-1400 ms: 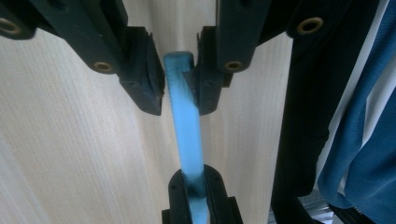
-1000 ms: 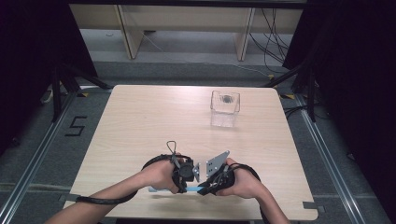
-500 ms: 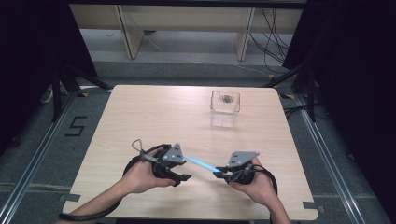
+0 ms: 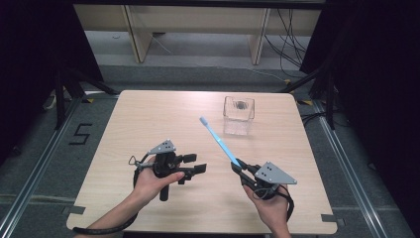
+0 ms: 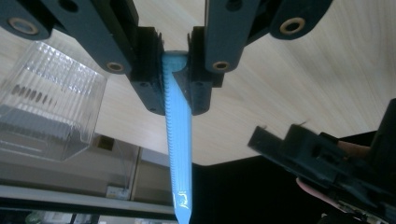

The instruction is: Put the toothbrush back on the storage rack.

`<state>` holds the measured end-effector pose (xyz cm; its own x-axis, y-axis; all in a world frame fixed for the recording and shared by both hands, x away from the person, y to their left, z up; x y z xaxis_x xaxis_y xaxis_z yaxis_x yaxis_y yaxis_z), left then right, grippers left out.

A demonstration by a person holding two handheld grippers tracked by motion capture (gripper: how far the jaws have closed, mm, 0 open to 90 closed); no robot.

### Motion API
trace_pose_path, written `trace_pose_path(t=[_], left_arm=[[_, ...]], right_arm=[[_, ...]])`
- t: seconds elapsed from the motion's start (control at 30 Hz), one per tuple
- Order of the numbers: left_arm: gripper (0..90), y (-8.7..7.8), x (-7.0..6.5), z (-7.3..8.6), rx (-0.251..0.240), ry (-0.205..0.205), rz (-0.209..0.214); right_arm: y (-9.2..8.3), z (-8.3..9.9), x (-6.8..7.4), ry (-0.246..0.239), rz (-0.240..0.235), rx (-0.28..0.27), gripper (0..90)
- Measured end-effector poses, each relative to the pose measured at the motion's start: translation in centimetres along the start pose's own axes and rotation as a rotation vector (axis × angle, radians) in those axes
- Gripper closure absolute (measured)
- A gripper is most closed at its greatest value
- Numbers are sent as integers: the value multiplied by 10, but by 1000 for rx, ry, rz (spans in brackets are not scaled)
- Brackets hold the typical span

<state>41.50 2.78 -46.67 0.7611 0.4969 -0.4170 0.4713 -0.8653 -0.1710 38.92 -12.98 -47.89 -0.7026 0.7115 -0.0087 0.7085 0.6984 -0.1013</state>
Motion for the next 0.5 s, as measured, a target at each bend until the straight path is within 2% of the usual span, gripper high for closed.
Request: trace_pose_path(t=[0.03, 0.07, 0.1, 0.13, 0.17, 0.2, 0.23, 0.27, 0.3, 0.33, 0.37, 0.4, 0.5], left_arm=[[347, 1, -1, -4, -14, 2, 6], [352, 5, -5, -13, -47, -10, 17], [355, 5, -5, -13, -47, -10, 17], [359, 8, -6, -21, -69, -16, 27], [361, 8, -6, -21, -69, -16, 27], [366, 13, -8, -27, -79, -19, 37], [370, 13, -8, -27, -79, -19, 37], [370, 16, -9, -29, -83, -23, 42], [374, 18, -10, -32, -90, -26, 50], [380, 20, -11, -34, -96, -35, 57], [393, 23, -13, -36, -101, -38, 65], [400, 26, -15, -40, -111, -49, 74], [422, 29, -17, -41, -108, -52, 83]], right_arm=[[2, -4, -2, -33, 19, -34, 789], [3, -6, 2, 5, 18, -30, 789], [3, -8, 1, -10, 24, -48, 789], [3, -8, 4, 6, 18, -42, 789], [3, -8, 4, 6, 18, -42, 789], [4, -11, 4, -16, 25, -63, 789], [4, -11, 4, -16, 25, -63, 789], [7, -14, 2, -48, 32, -98, 789], [5, -12, 6, -6, 32, -69, 789], [7, -13, 7, -22, 19, -71, 789], [8, -11, 12, 8, 11, -72, 789], [9, -12, 8, -32, 26, -81, 789], [9, -12, 10, -21, 28, -86, 789]])
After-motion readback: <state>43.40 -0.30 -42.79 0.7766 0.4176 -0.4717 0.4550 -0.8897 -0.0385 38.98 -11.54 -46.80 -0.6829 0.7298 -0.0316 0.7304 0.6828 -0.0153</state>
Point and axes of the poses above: each handheld gripper's, and its own axes: y roughly forward along the jaws, z roughly out of its underside, x roughly to its left, the point moved 9 cm from there along y, roughly forward along the jaws, and after that the axes turned 7 degrees about -x, right-handed, at the moved point
